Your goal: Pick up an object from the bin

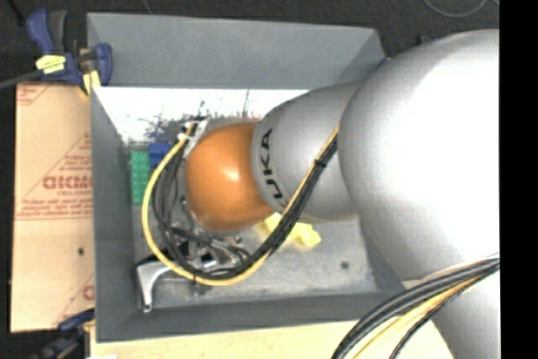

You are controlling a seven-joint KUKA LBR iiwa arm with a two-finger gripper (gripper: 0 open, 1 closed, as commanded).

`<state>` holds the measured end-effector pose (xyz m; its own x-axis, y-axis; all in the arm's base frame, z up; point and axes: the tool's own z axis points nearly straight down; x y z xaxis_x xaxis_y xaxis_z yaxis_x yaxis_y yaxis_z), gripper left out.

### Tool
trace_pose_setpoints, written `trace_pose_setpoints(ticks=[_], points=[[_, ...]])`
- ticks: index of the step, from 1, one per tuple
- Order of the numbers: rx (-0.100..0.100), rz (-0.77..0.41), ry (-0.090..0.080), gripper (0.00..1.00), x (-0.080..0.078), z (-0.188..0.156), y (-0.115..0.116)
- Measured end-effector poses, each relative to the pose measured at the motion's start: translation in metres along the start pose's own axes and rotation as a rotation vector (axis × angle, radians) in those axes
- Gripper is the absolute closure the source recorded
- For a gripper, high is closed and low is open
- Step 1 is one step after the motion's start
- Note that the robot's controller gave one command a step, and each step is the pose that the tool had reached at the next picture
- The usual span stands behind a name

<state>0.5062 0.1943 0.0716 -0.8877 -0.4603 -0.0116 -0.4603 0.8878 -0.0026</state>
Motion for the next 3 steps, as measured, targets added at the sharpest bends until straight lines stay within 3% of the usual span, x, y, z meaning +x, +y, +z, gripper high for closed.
trace_pose_setpoints(ticks=[2, 3], points=[[0.000, 0.002, 0.002, 1.00, 0.001, -0.005, 0.000], [-0.002, 0.002, 0.013, 1.00, 0.004, -0.024, 0.000]])
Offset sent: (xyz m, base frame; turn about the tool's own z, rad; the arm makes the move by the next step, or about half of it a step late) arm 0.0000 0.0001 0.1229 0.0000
